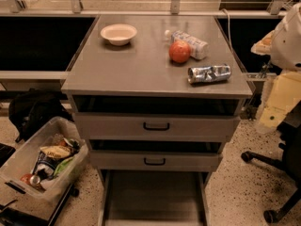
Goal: Place redbull can into bottom drawer
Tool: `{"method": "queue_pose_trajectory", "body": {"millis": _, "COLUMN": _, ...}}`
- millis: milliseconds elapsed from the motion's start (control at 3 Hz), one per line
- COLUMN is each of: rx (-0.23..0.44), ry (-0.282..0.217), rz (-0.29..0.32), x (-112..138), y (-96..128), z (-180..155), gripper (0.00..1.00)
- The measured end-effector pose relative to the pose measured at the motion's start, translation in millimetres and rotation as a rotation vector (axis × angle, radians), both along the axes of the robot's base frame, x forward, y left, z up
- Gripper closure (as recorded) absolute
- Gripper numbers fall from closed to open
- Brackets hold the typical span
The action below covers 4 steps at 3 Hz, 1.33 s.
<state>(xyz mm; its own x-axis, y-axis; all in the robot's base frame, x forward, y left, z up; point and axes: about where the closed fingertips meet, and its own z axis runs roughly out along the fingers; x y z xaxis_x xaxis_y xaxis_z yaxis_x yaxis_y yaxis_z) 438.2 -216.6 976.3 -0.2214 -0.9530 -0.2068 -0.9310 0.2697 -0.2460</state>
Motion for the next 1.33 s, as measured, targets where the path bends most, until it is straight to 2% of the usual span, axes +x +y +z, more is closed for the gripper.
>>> {"method": "queue_pose_trajectory", "body": {"millis": 333, "rx": 0.0, "ry": 0.0, "rz": 0.0, "x": 0, "y": 0, "z": 0, "gripper": 0.0}}
{"method": "queue_pose_trajectory", "body": {"millis": 667, "rx": 0.06, "ry": -0.039, "rz": 0.043, "x": 18, "y": -2, "z": 10, "gripper": 0.0}}
{"method": "queue_pose_trajectory", "body": {"millis": 1000, "rx": 0.115, "ry": -0.018, "rz": 0.139, "x": 67, "y": -5, "z": 5, "gripper": 0.0}}
{"method": "queue_pose_trajectory", "body": {"millis": 1333, "rx": 0.105, "ry": 0.055, "rz": 0.201, "x": 130, "y": 4, "z": -18, "gripper": 0.0}}
